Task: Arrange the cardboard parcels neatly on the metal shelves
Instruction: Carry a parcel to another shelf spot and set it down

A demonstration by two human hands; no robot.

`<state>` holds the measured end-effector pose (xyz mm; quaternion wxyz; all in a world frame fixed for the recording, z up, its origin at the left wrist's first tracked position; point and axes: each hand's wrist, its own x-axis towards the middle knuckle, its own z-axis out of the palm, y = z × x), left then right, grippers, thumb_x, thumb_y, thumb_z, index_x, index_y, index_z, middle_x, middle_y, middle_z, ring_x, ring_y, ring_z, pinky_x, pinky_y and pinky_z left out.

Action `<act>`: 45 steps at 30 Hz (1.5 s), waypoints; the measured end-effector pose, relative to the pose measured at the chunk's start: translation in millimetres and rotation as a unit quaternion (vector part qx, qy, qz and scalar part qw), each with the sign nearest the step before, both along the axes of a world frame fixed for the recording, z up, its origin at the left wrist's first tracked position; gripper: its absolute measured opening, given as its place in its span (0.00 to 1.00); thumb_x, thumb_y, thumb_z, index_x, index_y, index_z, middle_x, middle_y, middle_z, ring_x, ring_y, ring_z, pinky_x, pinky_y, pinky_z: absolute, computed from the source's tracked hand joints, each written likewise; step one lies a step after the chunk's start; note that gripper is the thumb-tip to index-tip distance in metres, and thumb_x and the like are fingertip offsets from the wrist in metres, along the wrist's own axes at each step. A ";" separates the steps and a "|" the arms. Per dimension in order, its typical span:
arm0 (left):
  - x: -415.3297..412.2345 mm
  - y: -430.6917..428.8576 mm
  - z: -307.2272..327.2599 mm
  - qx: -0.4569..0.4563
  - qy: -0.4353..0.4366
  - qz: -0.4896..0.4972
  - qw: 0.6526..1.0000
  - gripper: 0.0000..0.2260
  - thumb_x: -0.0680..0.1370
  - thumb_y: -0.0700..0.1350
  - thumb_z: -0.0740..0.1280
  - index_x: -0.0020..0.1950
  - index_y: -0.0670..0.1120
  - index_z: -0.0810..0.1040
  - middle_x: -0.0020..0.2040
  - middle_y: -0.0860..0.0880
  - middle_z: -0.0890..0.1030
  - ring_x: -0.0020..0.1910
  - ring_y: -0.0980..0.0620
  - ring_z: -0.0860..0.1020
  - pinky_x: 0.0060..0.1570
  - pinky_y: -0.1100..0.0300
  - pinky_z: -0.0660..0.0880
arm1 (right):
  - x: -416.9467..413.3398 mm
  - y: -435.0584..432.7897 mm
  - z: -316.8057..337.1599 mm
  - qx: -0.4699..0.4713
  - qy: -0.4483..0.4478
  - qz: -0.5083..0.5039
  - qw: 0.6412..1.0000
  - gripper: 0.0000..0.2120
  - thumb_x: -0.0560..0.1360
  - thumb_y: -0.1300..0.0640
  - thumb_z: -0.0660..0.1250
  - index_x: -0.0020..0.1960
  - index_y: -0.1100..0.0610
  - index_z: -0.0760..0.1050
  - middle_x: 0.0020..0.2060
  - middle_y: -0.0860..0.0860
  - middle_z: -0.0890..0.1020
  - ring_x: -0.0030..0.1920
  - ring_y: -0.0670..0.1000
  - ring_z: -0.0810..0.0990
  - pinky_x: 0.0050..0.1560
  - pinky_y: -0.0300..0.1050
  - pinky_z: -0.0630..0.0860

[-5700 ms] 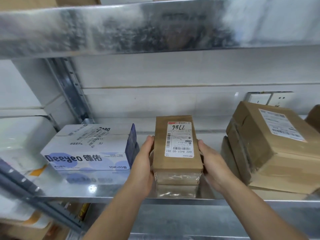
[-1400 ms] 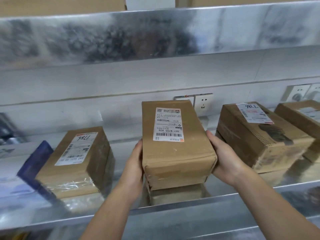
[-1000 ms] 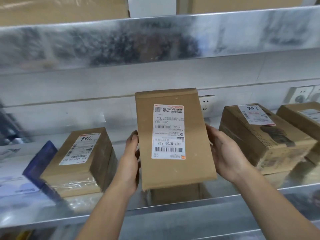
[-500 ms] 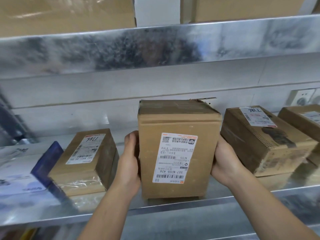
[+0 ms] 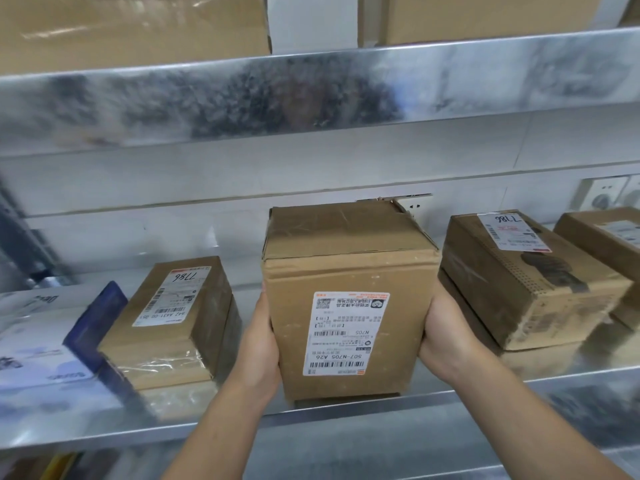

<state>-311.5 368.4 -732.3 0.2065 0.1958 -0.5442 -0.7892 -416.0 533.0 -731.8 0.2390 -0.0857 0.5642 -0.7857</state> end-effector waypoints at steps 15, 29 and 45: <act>-0.2 -3.8 4.3 -0.026 0.012 -0.013 1.000 0.31 0.87 0.49 0.48 0.39 0.52 0.89 0.43 0.50 0.88 0.43 0.55 0.86 0.39 0.62 0.81 | -4.7 2.1 1.6 0.023 0.038 -0.004 0.999 0.19 0.87 0.47 0.53 0.64 0.51 0.80 0.52 0.52 0.88 0.53 0.52 0.87 0.54 0.51 0.77; 2.0 -22.4 11.0 -0.072 0.018 0.032 0.997 0.16 0.85 0.43 0.54 0.53 0.50 0.82 0.46 0.56 0.87 0.53 0.59 0.82 0.60 0.59 0.74 | -23.3 24.0 14.0 0.090 0.122 0.079 0.985 0.15 0.86 0.51 0.54 0.66 0.45 0.77 0.39 0.38 0.85 0.44 0.42 0.79 0.48 0.46 0.70; 6.7 -31.2 16.1 0.049 0.024 0.008 0.998 0.25 0.81 0.64 0.56 0.63 0.49 0.83 0.55 0.45 0.86 0.54 0.44 0.84 0.59 0.43 0.77 | -18.1 19.1 14.8 -0.106 0.051 0.081 0.990 0.16 0.77 0.49 0.61 0.57 0.47 0.85 0.58 0.47 0.84 0.53 0.45 0.83 0.43 0.40 0.81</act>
